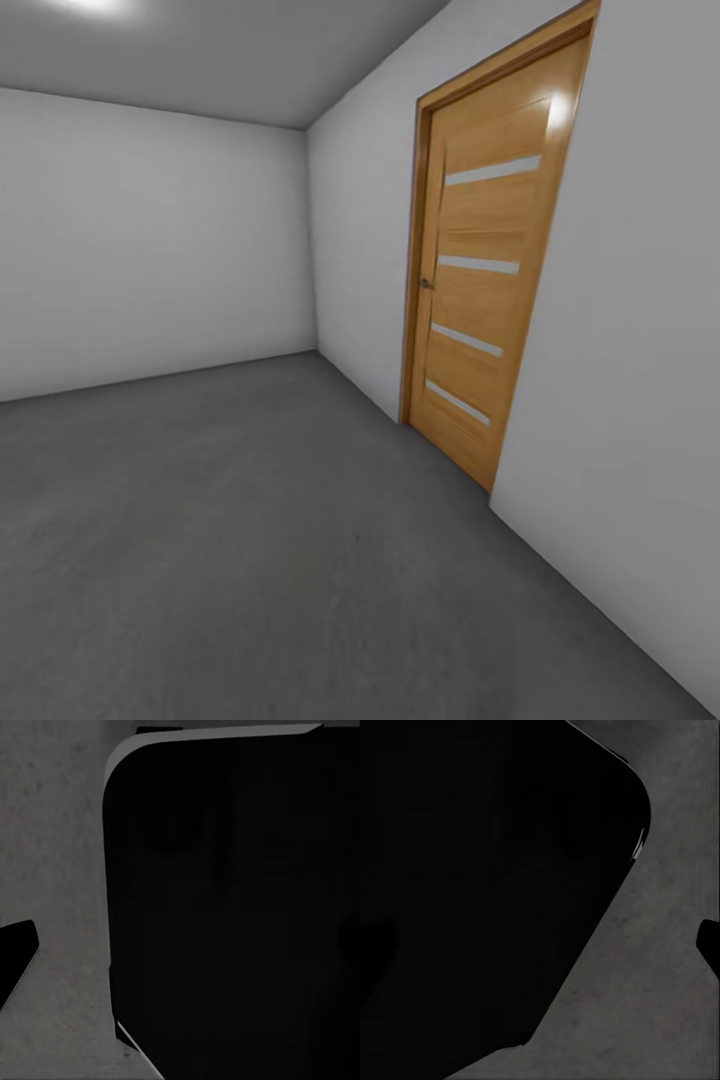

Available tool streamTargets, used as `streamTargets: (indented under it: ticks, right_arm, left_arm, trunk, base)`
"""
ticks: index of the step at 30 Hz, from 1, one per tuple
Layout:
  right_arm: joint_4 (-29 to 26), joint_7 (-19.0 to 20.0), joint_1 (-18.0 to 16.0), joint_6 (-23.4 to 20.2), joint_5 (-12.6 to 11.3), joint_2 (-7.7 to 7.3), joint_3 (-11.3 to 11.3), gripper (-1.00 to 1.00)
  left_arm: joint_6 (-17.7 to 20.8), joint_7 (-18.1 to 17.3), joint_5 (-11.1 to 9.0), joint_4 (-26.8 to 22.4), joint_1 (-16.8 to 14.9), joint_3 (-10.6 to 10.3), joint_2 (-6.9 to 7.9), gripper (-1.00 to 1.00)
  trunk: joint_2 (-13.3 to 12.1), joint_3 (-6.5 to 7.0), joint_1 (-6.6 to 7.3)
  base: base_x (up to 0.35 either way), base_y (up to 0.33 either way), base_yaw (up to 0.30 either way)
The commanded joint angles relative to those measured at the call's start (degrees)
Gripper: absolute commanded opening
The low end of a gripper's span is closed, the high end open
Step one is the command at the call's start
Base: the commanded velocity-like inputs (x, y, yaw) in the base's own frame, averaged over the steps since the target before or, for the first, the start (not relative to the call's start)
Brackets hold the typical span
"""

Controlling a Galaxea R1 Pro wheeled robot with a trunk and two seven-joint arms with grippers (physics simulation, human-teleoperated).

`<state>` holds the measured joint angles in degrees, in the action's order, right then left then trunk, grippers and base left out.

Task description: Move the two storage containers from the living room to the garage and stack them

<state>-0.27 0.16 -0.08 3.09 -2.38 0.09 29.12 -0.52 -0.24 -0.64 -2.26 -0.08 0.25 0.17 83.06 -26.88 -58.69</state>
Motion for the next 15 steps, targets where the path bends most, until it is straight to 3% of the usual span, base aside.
streamTargets:
  ticks: [1, 6, 8, 15]
  right_arm:
    - [0.0, 0.0, 0.0, 0.2, -0.3, 0.00, 0.2, 1.00]
    - [-0.1, 0.0, 0.0, 1.0, -0.3, 0.00, 0.3, 1.00]
    - [-0.1, 0.0, 0.0, 3.9, -0.1, -0.04, 0.2, 1.00]
    - [0.0, -0.1, 0.0, 4.5, -0.6, 0.02, 0.2, 1.00]
  left_arm:
    - [-0.1, 0.0, -0.1, 0.0, 0.0, 0.0, 0.01, 1.00]
    - [0.0, 0.0, -0.1, 0.0, 0.0, 0.0, 0.01, 1.00]
    - [0.0, 0.0, -0.1, 0.0, 0.0, 0.0, 0.01, 1.00]
    - [0.0, 0.0, -0.1, 0.0, 0.0, 0.1, 0.01, 1.00]
  trunk:
    - [0.0, -0.05, -0.03]
    - [0.0, -0.05, -0.03]
    - [0.0, -0.05, -0.03]
    - [0.0, -0.05, -0.03]
  base:
    - [0.324, 0.000, 0.000]
    - [0.324, 0.000, 0.000]
    - [0.324, 0.000, 0.000]
    - [0.324, 0.000, 0.035]
